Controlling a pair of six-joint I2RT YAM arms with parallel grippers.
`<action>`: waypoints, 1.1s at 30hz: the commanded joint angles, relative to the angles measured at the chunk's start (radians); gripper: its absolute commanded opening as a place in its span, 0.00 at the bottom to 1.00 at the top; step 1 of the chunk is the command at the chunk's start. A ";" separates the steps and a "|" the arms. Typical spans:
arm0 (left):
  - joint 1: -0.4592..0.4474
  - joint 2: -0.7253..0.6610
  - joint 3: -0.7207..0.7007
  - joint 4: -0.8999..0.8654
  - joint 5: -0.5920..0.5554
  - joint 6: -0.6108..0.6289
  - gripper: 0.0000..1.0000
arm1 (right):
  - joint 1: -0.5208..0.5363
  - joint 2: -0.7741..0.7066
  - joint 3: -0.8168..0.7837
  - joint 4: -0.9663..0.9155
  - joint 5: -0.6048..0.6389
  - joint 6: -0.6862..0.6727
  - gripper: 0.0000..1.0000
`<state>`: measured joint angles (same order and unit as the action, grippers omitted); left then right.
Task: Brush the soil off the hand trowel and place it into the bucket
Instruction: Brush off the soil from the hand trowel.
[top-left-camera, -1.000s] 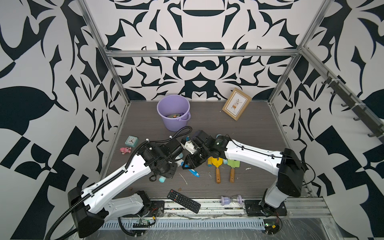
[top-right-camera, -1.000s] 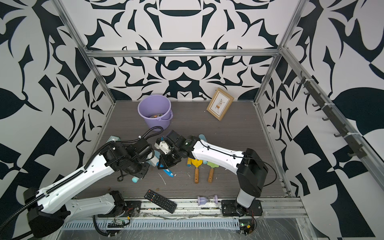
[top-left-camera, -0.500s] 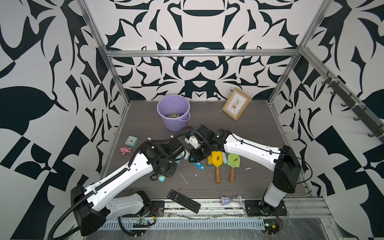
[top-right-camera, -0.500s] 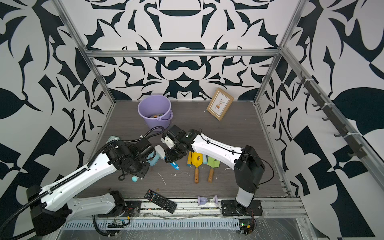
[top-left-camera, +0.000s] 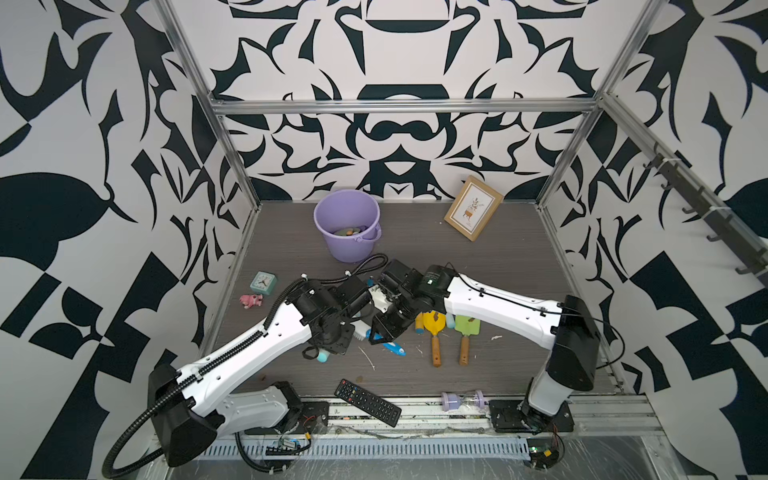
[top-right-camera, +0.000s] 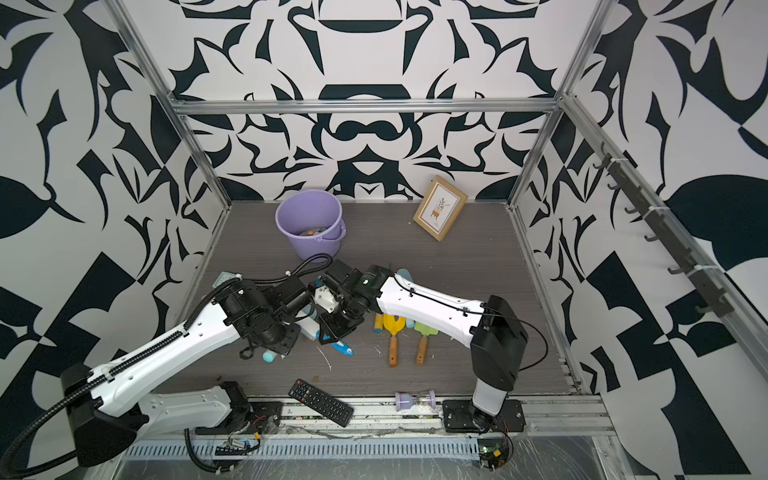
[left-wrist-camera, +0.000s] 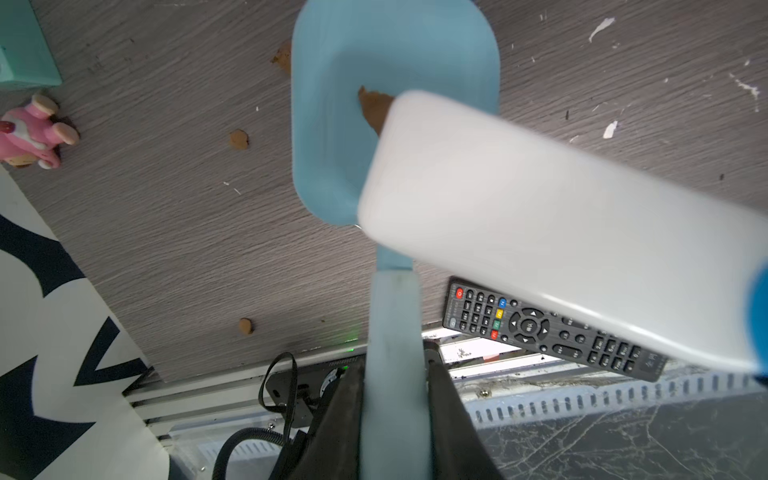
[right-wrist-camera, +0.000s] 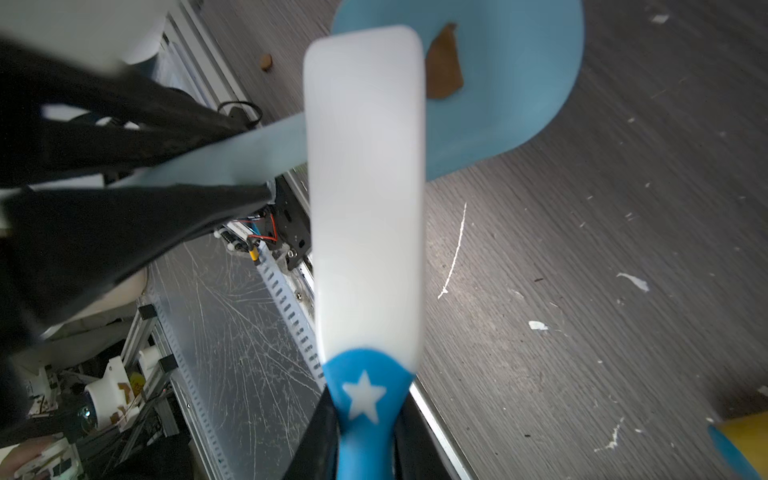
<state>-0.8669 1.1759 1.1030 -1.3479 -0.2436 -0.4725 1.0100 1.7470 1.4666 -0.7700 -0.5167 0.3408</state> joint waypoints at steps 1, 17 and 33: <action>0.005 0.001 0.029 -0.056 -0.022 -0.009 0.00 | -0.015 0.039 0.051 -0.068 0.011 -0.056 0.00; 0.005 0.012 0.031 -0.059 -0.029 -0.009 0.00 | -0.058 -0.030 0.060 -0.003 0.054 -0.019 0.00; 0.005 -0.013 0.036 -0.063 -0.053 -0.011 0.00 | -0.047 0.127 0.082 0.037 -0.004 -0.012 0.00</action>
<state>-0.8619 1.1793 1.1137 -1.3754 -0.2829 -0.4782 0.9920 1.8793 1.5047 -0.7246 -0.5533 0.3298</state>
